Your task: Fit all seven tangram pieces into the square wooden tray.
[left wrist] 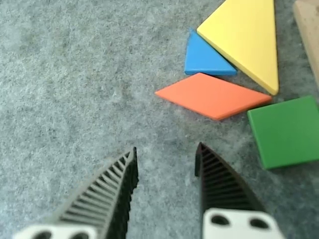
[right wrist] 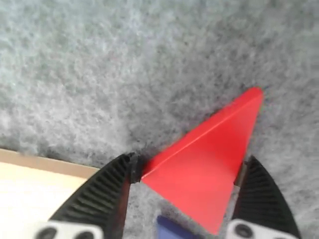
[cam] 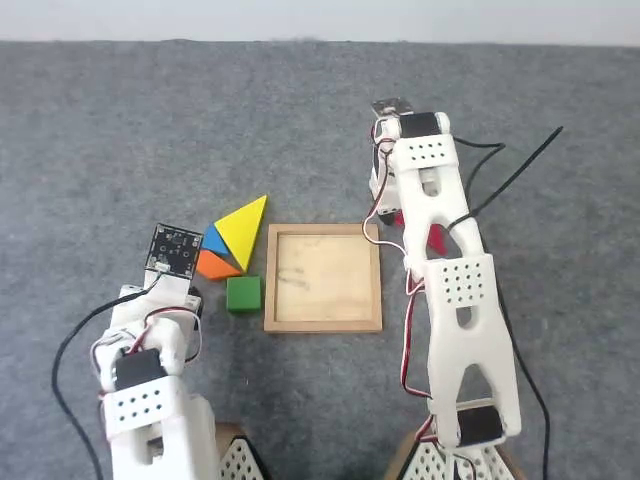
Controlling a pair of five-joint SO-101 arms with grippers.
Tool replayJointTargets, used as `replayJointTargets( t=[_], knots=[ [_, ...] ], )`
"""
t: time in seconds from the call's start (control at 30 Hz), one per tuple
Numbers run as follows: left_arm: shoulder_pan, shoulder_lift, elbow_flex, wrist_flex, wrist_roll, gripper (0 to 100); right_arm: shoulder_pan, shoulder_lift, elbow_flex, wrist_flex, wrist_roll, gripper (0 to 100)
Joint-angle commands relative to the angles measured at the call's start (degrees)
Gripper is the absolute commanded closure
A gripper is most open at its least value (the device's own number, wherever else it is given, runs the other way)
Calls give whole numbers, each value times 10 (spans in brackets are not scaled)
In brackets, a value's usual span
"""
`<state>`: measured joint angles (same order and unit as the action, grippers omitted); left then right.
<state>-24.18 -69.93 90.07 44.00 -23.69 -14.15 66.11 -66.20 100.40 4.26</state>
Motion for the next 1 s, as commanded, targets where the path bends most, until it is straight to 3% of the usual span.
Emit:
replayJointTargets(
  t=[0.0, 0.63, 0.83, 0.97],
  knots=[
    [4, -13, -7, -12, -6, 819, -1, -37, -28, 25, 47, 758],
    [4, -13, -7, -12, -6, 819, -32, -198, -25, 27, 78, 758],
    [4, -13, -7, -13, -6, 819, -108, -266, 66, 27, 219, 757],
    [4, -13, -7, -13, -6, 819, -145, -313, 160, 21, 251, 754]
  ],
)
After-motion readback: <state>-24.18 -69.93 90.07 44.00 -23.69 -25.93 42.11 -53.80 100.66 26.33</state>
